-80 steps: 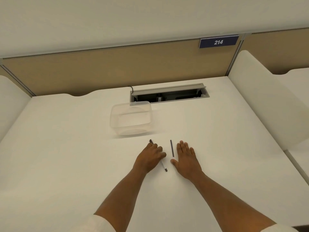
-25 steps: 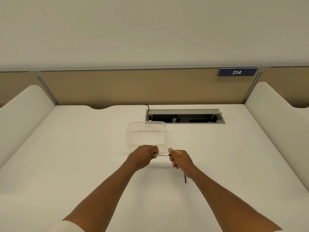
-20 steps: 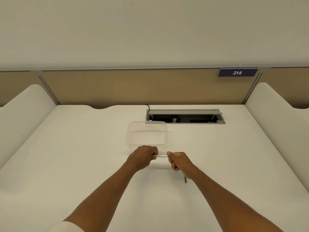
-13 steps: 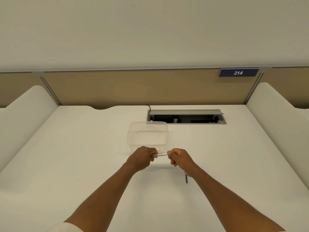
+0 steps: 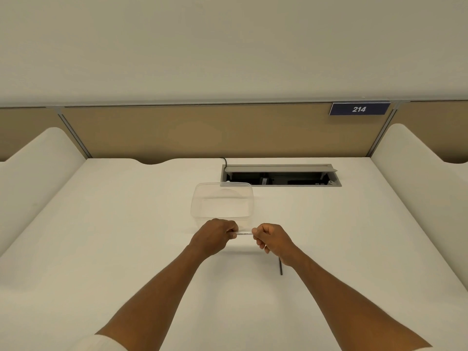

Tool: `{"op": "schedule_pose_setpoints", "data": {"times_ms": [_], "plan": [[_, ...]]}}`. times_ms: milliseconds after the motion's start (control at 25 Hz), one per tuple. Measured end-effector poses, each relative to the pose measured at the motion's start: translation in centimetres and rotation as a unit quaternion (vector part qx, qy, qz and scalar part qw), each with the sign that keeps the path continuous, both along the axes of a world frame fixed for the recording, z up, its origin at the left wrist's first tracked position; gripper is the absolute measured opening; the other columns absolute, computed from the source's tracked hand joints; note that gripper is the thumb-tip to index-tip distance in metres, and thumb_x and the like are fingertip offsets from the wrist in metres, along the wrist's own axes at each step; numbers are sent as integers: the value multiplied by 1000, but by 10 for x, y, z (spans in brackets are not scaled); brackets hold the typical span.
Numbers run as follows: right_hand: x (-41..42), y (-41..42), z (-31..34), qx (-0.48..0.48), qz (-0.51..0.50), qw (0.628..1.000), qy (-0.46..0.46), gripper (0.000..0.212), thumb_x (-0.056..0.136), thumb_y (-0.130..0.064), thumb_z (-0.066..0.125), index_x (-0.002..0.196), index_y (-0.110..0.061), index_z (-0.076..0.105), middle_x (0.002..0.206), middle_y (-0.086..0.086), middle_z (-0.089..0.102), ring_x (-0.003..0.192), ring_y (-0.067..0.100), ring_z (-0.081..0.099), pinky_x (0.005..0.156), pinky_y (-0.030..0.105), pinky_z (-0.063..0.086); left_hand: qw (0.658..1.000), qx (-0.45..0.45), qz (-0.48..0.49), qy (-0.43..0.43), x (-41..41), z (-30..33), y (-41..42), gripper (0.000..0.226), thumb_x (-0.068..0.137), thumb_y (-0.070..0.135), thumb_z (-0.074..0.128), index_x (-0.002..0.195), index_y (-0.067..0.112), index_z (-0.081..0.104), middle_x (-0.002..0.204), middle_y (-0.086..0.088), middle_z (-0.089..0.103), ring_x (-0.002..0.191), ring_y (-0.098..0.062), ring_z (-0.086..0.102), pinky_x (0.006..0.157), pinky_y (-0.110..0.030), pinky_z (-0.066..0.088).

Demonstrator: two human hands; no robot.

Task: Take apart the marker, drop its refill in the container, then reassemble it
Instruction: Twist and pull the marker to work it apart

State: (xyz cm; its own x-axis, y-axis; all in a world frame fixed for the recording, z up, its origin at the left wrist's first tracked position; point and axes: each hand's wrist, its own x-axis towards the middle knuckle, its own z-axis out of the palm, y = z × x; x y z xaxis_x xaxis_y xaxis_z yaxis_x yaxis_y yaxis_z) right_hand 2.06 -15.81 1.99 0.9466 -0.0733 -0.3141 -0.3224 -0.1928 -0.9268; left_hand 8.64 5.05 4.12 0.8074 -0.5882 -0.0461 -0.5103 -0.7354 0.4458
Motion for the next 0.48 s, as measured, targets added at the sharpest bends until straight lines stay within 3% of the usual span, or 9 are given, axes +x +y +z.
{"op": "schedule_pose_setpoints", "data": {"times_ms": [120, 280, 480], "plan": [[-3, -2, 0, 11, -6, 1000, -22, 10, 89, -19, 68, 83, -12, 66, 74, 3, 63, 63, 15, 57, 52, 28, 46, 1000, -3, 11, 3, -2, 1, -1, 7, 90, 27, 60, 85, 26, 63, 75, 8, 65, 71, -15, 55, 65, -37, 48], [-4, 2, 9, 49, -45, 995, 70, 43, 96, -48, 55, 78, -10, 67, 67, 3, 63, 54, 15, 54, 45, 24, 41, 1000, 5, 0, -22, -4, 5, -2, 7, 91, 27, 59, 85, 25, 63, 78, 6, 66, 72, -16, 55, 64, -36, 47], [-1, 4, 8, 6, -27, 998, 50, 33, 97, -32, 56, 73, -11, 61, 66, 5, 56, 53, 13, 49, 48, 25, 38, 1000, 7, -5, -30, -4, 6, -1, 8, 91, 26, 59, 85, 23, 63, 76, 8, 63, 70, -15, 52, 62, -33, 43]]}}
